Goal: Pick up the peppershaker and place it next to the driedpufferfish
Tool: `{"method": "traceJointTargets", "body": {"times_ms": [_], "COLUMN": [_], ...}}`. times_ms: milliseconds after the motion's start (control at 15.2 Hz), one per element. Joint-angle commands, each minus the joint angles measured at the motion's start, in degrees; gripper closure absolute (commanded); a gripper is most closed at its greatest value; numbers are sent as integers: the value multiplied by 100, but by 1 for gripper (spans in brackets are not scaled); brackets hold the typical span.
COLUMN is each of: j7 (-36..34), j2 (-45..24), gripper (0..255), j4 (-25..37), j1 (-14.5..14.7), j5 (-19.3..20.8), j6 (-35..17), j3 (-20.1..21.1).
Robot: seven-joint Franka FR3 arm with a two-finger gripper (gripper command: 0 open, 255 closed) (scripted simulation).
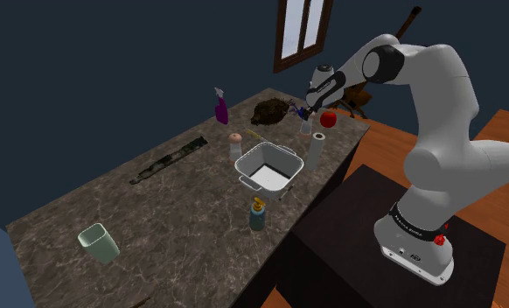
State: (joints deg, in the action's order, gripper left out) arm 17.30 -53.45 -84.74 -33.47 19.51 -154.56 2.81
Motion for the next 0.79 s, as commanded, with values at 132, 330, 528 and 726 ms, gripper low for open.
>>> {"method": "traceJointTargets", "body": {"times_ms": [132,330,528,726], "j7": [-24,-27,-27,-26], "j2": [632,792,792,791], "gripper": [0,0,0,0], "j4": [-545,-672,-671,-671], "j1": [-6,-9,-9,-9], "j5": [-5,-10,-10,-10], "j6": [96,131,131,130], "j3": [44,60,60,59]}}
